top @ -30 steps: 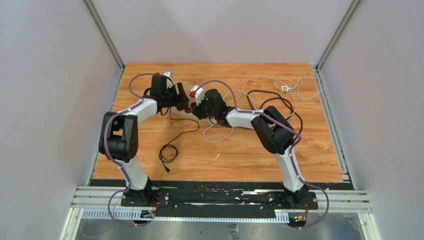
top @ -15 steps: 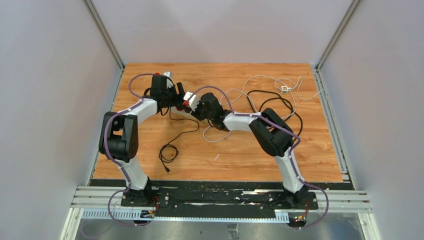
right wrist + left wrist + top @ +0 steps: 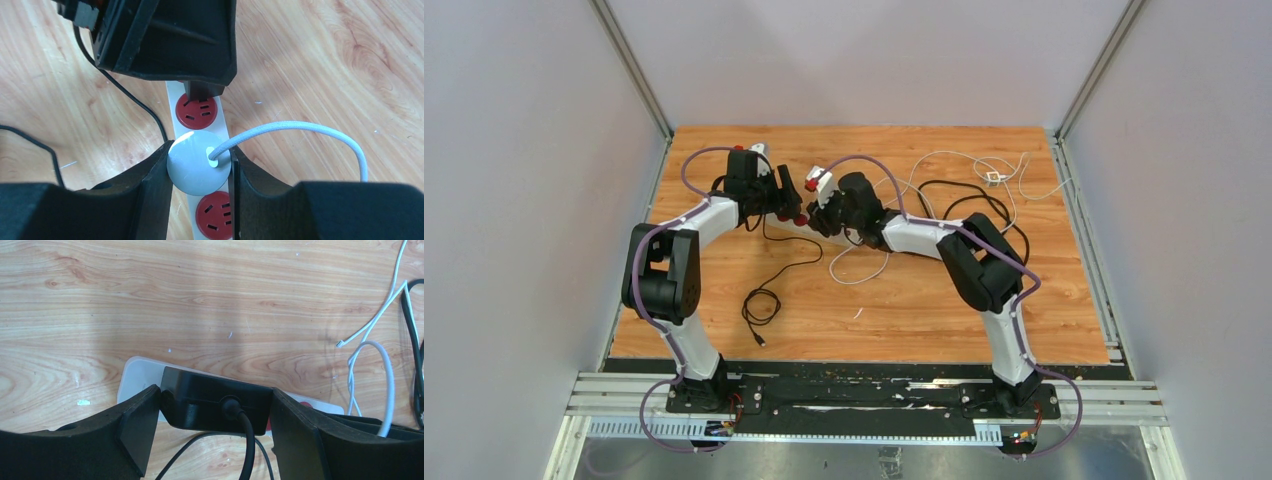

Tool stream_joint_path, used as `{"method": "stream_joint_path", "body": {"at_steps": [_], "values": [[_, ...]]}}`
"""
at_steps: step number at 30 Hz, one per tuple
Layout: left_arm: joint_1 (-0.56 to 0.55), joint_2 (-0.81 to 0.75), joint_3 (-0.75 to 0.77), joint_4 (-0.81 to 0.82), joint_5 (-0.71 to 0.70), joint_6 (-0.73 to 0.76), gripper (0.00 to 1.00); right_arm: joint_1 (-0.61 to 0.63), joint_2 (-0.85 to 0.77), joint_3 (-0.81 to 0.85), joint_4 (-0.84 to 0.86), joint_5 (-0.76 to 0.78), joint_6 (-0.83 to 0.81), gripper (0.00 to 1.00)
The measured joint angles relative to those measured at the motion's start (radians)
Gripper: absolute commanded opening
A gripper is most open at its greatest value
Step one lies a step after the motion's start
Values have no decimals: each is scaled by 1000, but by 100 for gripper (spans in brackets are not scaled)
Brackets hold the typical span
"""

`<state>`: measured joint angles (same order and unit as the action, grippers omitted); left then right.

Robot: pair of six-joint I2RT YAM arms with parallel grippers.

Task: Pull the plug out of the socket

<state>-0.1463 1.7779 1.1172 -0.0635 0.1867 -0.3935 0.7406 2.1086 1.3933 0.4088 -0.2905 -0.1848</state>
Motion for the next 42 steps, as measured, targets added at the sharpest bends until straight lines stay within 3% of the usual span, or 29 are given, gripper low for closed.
{"method": "stream_joint_path", "body": {"at_steps": [12,25,33,42], "values": [[0,0,0,0,0,0,73,-32,-120,2,-134,-59,61,0],[0,-1,-3,3,1,-1,74,-99,-441,206,-416,131,-94,0],[0,-5,-10,10,1,-3,74,-290,-458,378,-524,205,-143,0],[0,-6,-12,14,1,-3,74,-569,-378,455,-572,203,-73,0]]}}
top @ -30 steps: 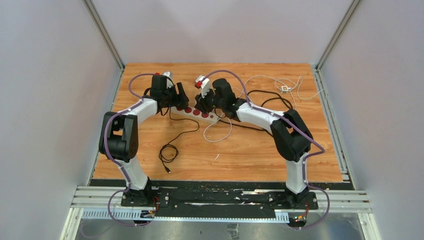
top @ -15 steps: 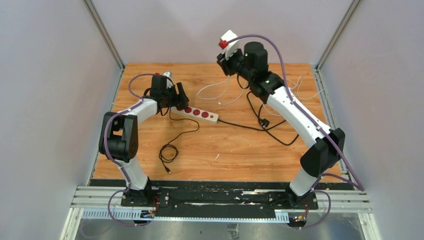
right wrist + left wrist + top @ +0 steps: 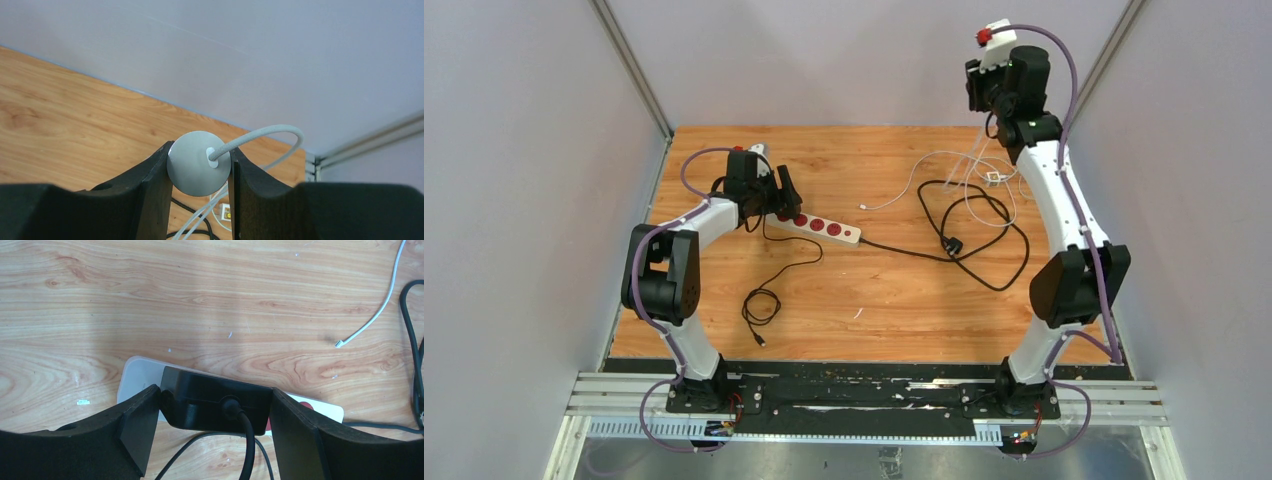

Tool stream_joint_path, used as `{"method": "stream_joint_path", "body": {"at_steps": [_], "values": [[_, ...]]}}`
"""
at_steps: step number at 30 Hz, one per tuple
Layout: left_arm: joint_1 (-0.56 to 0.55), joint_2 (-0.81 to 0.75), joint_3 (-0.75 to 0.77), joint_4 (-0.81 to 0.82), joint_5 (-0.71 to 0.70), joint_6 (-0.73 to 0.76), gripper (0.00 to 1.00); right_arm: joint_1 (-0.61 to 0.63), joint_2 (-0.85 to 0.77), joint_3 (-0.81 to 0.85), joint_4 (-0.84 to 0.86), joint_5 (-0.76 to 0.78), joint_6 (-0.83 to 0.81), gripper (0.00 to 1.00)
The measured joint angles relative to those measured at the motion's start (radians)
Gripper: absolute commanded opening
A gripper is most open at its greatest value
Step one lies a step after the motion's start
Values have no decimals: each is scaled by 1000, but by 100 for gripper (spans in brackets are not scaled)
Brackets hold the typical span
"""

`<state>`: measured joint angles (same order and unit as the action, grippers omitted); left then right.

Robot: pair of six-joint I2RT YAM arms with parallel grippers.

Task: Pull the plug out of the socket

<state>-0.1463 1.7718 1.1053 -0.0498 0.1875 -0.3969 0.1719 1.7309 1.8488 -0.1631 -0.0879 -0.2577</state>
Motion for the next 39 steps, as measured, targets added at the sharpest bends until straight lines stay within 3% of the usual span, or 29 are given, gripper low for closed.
{"method": "stream_joint_path", "body": {"at_steps": [11,17,23,25,28,31,34,39], "values": [[0,0,0,0,1,0,74,-190,237,11,-32,-25,155,0],[0,0,0,0,2,0,74,-234,382,11,-45,-24,227,8],[0,0,-1,0,2,0,75,-242,470,11,-84,-23,262,41],[0,0,-1,0,2,-1,77,-243,479,11,-97,-21,270,55],[0,-3,-1,-3,0,-1,83,-243,480,11,-105,-14,286,68],[0,-8,0,-27,-5,-7,89,-243,476,13,-115,3,298,79],[0,-14,-1,-99,-6,-13,99,-243,456,6,-130,19,303,83],[0,-38,0,-200,-32,-13,100,-242,344,-60,-142,28,304,90]]}}
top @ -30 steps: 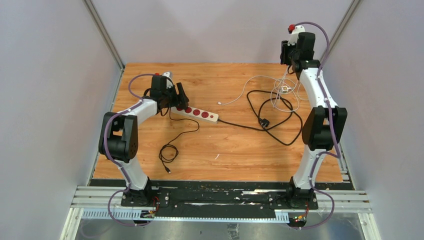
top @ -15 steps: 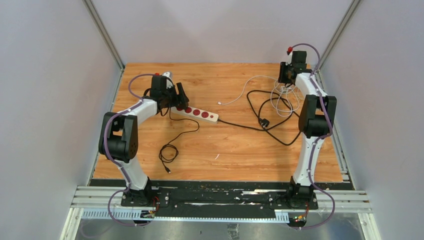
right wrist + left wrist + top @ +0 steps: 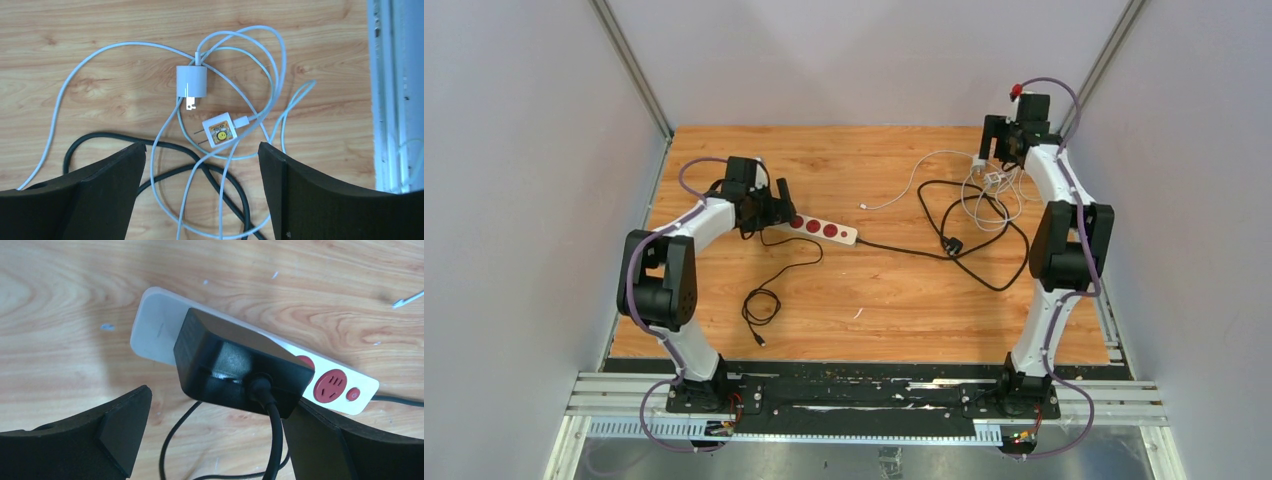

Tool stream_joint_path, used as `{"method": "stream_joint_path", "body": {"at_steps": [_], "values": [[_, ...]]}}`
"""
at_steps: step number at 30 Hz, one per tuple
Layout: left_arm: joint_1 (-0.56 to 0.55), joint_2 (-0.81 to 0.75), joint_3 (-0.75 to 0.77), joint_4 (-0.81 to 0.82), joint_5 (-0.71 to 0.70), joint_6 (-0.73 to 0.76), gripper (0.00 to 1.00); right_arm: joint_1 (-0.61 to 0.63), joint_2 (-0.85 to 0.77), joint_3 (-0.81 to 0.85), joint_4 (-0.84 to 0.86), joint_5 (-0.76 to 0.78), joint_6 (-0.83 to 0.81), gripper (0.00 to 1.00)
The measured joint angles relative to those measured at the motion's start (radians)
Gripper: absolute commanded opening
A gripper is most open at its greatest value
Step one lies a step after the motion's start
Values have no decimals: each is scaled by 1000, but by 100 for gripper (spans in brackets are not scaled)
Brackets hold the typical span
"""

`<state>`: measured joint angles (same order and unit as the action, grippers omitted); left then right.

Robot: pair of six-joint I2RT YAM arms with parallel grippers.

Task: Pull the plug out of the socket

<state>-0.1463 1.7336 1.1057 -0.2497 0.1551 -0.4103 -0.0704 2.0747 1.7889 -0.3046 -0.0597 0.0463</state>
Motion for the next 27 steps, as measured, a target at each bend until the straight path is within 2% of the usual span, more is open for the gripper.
{"method": "stream_joint_path", "body": {"at_steps": [7,14,17,21,27], "values": [[16,-107,1,-122,-77,8,100,43,-216,-117,19,-54,-38,90],[20,-313,0,-163,-110,7,100,289,-301,-209,80,-241,-179,90],[20,-394,-8,-187,-134,-4,100,433,-273,-208,89,-309,-264,90],[20,-523,-47,-243,-216,-40,100,614,-150,-127,102,-428,-348,90],[20,-729,-143,-339,-389,-117,100,736,76,66,102,-507,-425,90]]}}
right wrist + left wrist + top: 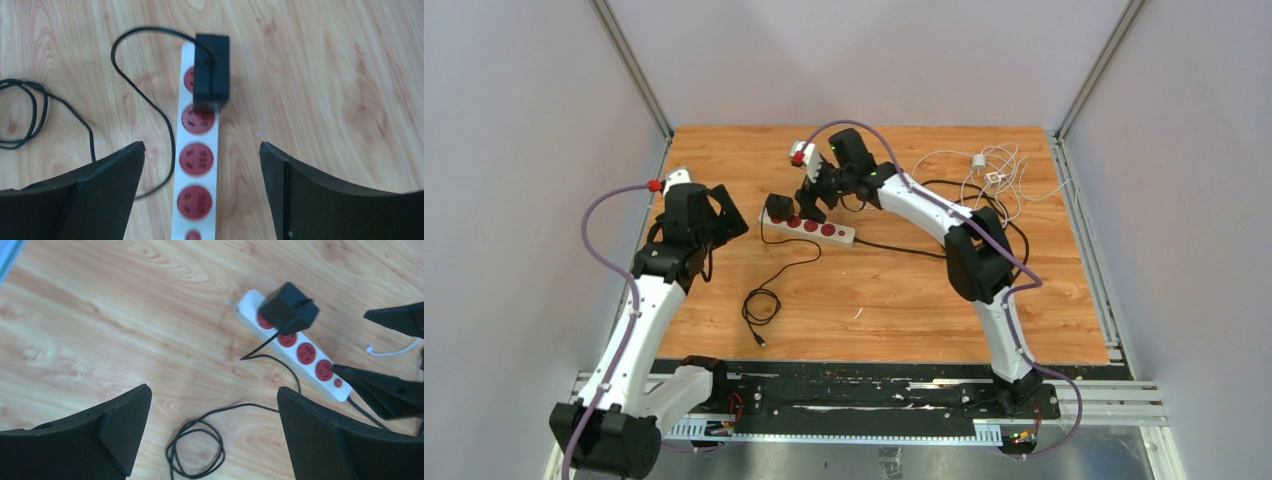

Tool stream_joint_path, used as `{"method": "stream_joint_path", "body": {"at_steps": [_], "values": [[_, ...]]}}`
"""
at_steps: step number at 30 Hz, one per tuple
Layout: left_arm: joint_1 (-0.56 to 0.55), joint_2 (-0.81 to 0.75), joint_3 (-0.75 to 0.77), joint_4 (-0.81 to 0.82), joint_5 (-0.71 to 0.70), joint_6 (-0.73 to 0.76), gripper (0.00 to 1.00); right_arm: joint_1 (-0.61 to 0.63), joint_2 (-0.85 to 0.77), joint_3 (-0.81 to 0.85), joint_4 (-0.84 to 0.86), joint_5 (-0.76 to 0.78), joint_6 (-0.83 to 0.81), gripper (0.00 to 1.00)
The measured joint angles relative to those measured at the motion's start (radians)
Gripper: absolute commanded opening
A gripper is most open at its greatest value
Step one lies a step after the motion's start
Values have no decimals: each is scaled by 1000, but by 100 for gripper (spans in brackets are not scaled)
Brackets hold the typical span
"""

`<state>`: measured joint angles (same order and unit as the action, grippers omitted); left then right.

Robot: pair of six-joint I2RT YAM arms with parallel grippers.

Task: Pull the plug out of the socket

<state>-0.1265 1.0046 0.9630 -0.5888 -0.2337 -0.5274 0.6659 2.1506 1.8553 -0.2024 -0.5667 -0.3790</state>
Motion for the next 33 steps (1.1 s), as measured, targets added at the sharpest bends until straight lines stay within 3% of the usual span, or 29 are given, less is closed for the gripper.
{"method": "stream_joint_path", "body": {"at_steps": [6,13,16,23,27,31,33], "values": [[0,-135,-96,-60,-101,-68,100,53,203,228,0,-8,-7,91],[0,-143,-123,-72,-130,-105,100,54,343,372,1,-8,39,87],[0,-125,-124,-67,-130,-113,100,58,365,375,2,-9,48,62],[10,-55,-129,-2,-106,-128,100,74,435,442,24,-12,100,20],[47,18,-130,59,-56,-138,100,74,435,436,29,-18,103,8],[113,108,-134,140,42,-147,99,74,404,370,70,-21,88,3],[167,168,-141,192,109,-156,94,74,378,323,84,-31,74,2]]}}
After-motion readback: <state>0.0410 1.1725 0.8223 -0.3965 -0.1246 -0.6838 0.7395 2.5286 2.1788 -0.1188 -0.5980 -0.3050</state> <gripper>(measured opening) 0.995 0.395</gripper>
